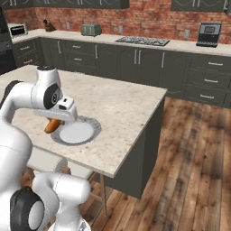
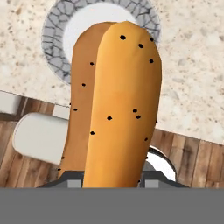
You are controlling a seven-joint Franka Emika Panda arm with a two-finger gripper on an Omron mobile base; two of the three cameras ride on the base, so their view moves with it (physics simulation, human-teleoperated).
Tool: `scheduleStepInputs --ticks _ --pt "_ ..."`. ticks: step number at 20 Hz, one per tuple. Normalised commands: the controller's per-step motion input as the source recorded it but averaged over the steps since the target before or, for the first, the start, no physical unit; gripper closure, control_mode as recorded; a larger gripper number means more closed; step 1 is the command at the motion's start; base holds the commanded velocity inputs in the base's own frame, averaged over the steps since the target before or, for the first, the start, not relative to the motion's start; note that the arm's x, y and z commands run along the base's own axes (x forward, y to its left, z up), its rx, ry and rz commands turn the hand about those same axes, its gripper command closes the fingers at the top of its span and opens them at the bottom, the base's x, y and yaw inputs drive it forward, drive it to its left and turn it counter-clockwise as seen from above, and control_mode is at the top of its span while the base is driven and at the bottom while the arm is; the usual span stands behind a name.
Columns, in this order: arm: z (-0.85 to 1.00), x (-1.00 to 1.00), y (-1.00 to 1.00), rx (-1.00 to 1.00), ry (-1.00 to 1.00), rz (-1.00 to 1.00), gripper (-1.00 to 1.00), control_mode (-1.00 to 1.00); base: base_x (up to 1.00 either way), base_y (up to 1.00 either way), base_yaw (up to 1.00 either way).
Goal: Move the hot dog bun to the plate on the dining table and place the condiment next to that plate. Then navigate to the fridge and take the sausage and place it on the plate as well.
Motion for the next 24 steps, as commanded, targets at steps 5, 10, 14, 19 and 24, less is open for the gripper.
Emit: scheduleStepInputs --ticks 5,10,14,19,24 --pt "-0.52 0.39 0.04 -0.01 0.03 0.00 1.00 -1.00 0.00 0.00 0.00" --pt "-0.33 0.41 0.04 0.00 0.00 0.00 1.00 -1.00 0.00 0.00 0.00" --pt "-0.28 0.41 0.05 0.00 0.00 -0.01 1.00 -1.00 0.00 0.00 0.00" --pt "-0.25 0.47 0.17 0.00 0.00 -0.03 1.00 -1.00 0.00 0.00 0.00" --pt "-0.18 0.29 0.13 0.00 0.00 -0.02 1.00 -1.00 0.00 0.00 0.00"
